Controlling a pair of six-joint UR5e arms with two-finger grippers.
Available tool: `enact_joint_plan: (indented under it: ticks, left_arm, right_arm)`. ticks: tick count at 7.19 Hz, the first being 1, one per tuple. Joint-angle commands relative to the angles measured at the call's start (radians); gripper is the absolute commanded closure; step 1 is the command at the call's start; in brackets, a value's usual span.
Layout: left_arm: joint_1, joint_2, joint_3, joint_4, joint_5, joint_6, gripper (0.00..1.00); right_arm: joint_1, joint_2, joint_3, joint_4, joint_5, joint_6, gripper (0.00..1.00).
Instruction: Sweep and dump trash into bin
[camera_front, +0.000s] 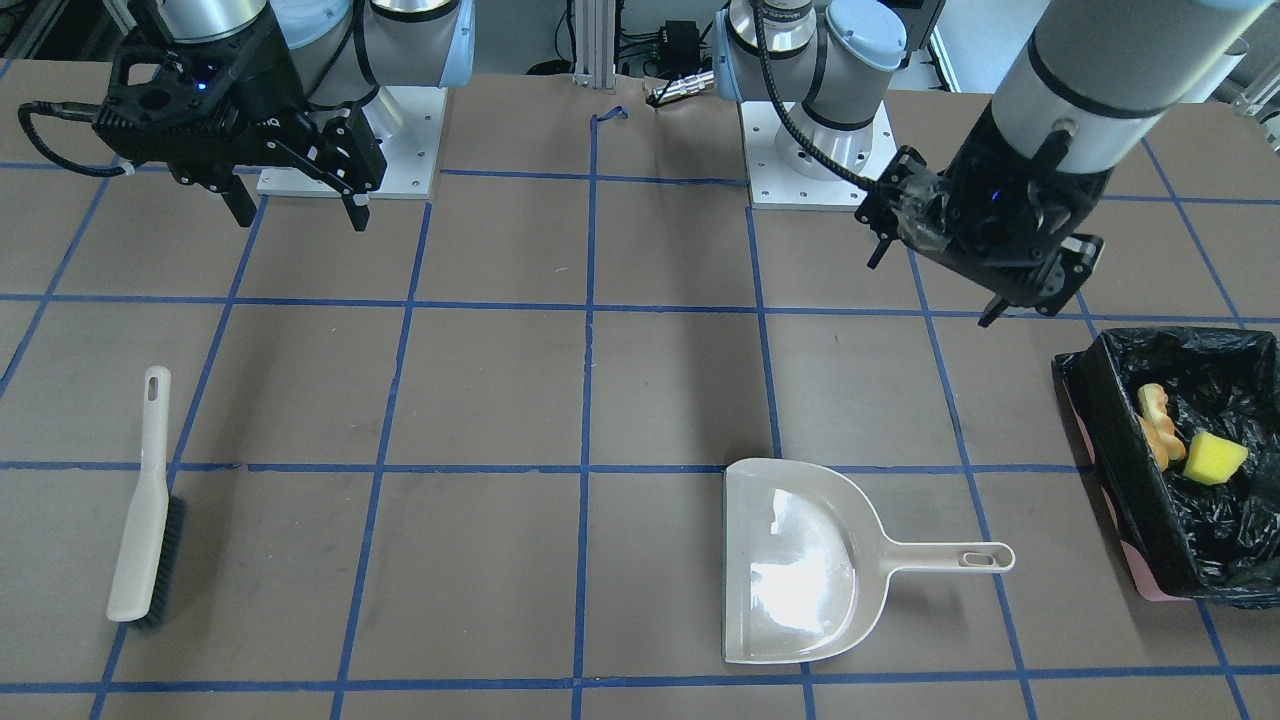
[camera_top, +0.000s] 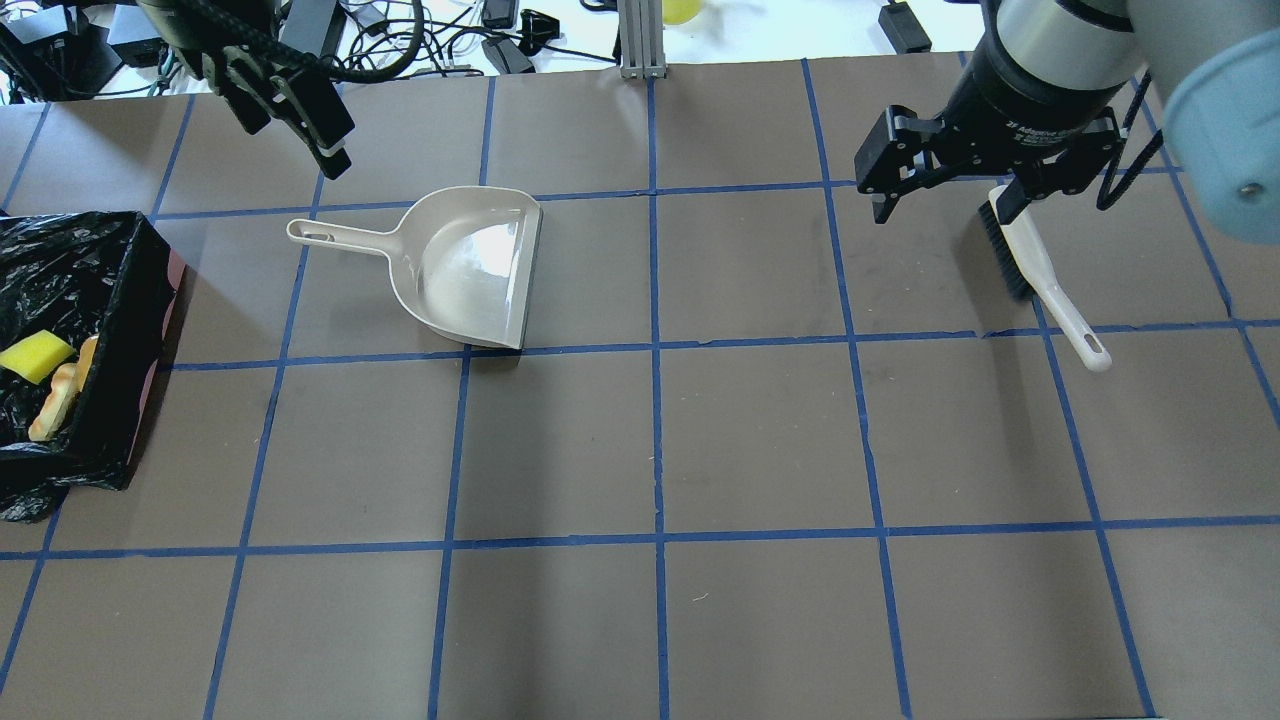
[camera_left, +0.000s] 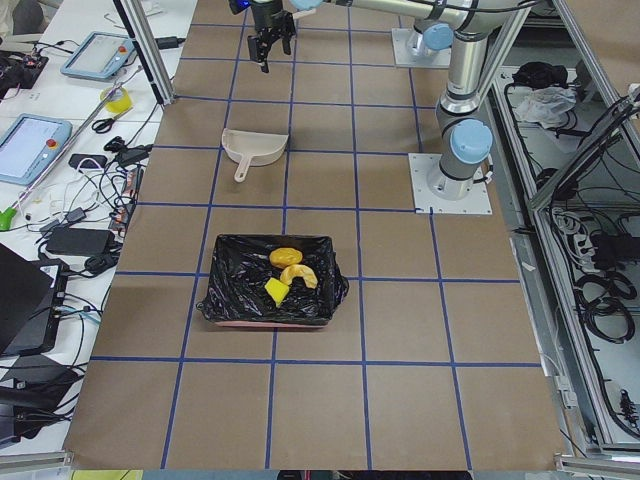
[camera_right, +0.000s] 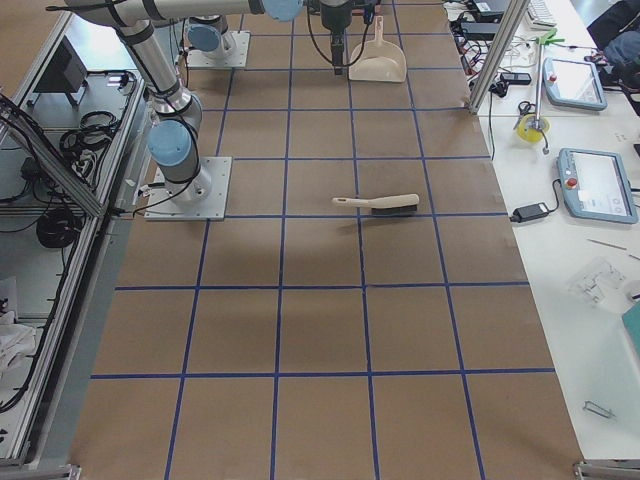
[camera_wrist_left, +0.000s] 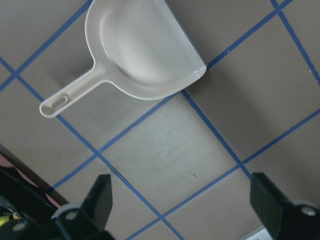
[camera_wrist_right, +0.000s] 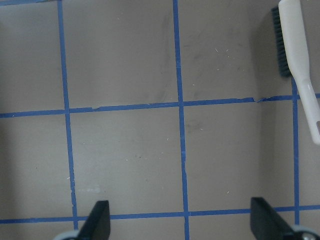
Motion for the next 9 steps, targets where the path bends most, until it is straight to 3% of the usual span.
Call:
enact_joint_plan:
  ticks: [1, 4, 7, 9]
  left_arm:
    - [-0.001, 0.079, -0.064, -0.029, -0.003, -0.170, 0.00]
    - [0.001, 0.133, -0.138, -0.014, -0.032, -0.262, 0.00]
    - [0.003, 0.165, -0.146, -0.006, -0.032, -0.427, 0.00]
    - [0.016, 0.187, -0.149, 0.075, -0.025, -0.435, 0.00]
  right_arm:
    - [0.000, 0.000, 0.000, 0.000, 0.000, -0.002, 0.00]
    - [0.000, 0.000, 0.000, 0.000, 0.000, 0.000, 0.00]
    - [0.000, 0.000, 0.000, -0.003, 0.000, 0.000, 0.00]
    - [0.000, 0.001, 0.000, -0.003, 0.000, 0.000, 0.00]
